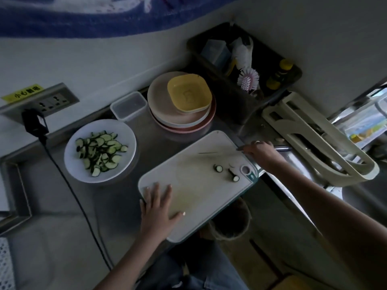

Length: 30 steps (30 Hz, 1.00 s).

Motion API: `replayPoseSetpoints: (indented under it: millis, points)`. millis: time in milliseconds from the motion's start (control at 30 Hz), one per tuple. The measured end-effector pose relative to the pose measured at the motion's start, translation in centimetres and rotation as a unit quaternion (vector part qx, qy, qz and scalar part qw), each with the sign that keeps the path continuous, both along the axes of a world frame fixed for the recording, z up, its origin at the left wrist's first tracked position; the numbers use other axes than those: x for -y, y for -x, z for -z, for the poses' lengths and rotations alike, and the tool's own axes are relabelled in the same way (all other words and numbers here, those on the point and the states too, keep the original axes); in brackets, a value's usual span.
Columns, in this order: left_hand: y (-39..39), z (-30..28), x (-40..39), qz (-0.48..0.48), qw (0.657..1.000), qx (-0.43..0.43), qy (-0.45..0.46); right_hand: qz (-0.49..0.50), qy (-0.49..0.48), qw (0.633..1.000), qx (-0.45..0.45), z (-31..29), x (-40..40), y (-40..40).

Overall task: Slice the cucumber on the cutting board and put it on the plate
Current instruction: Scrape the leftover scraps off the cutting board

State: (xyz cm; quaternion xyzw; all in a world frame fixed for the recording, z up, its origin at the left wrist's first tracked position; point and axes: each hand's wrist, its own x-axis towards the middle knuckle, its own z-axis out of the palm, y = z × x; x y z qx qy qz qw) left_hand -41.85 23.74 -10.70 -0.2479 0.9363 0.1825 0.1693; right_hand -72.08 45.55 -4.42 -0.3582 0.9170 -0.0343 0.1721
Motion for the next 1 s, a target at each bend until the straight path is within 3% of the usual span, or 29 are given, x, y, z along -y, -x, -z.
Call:
replayPoseSetpoints:
  millis: [167, 600, 1000]
  points:
    - [1.0, -0.1, -1.6, 0.01, 0.999, 0.023, 0.022, -0.065, -0.013, 0.997, -0.027, 2.1, -2.0, 0.1]
    - [3.7, -0.7, 0.9, 0.019, 0.998, 0.042, 0.05, -0.156, 0.061, 0.975, -0.149, 2.0, -8.2, -0.7]
    - [3.8, -0.7, 1.0, 0.012, 0.998, 0.025, 0.062, -0.104, 0.065, 0.983, -0.136, 1.7, -11.9, -3.9]
